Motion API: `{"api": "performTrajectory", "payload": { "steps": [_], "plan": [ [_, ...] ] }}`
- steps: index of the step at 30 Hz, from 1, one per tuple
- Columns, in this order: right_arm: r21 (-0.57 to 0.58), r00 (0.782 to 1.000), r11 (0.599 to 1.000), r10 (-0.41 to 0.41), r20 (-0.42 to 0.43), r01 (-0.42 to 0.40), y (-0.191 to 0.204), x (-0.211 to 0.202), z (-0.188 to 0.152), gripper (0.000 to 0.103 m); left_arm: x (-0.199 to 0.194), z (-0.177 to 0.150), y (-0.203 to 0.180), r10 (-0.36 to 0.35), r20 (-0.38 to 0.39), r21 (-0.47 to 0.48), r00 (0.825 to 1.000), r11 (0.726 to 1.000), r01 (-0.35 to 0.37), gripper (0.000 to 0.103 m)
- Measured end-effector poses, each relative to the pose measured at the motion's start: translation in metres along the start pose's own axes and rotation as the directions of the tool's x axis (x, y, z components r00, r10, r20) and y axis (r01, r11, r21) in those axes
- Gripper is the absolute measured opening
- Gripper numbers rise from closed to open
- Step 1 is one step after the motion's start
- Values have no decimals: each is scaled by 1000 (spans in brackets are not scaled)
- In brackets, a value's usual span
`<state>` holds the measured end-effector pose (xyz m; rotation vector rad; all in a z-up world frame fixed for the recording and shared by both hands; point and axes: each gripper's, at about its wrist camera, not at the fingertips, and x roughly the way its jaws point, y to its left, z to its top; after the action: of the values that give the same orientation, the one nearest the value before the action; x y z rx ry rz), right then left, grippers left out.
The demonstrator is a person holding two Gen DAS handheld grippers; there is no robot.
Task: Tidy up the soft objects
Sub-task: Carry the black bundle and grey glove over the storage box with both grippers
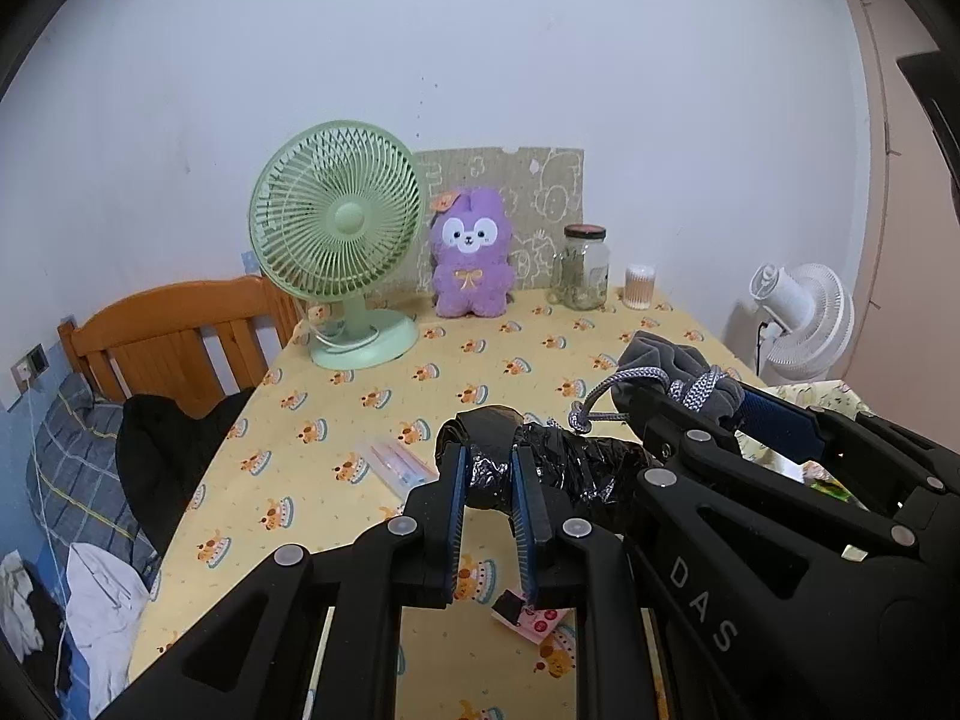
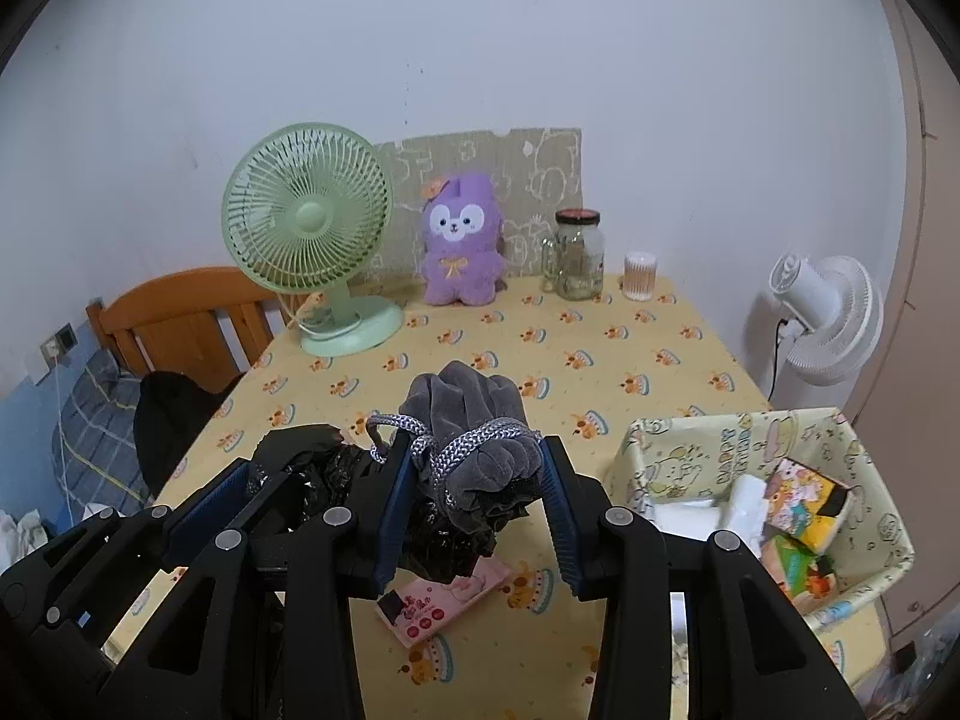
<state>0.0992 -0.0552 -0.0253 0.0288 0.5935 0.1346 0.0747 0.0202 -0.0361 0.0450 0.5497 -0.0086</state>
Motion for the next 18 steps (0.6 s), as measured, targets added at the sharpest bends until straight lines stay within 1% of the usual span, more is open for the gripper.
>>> {"api": "performTrajectory", "payload": {
  "steps": [9, 14, 18],
  "plan": [
    [1, 999, 1000, 4, 35, -4, -3, -26, 1, 44, -24, 2, -9, 5, 35, 6, 999, 1000, -6, 13],
    [4, 998, 1000, 7, 56, -7, -10, -37, 2, 44, -32, 3, -16, -1, 55, -2, 999, 1000, 2, 13],
    [7, 998, 1000, 7, 69, -7, -18, -44, 1, 44, -36, 3, -24, -3, 62, 9, 998, 1000, 3, 13]
  ]
}}
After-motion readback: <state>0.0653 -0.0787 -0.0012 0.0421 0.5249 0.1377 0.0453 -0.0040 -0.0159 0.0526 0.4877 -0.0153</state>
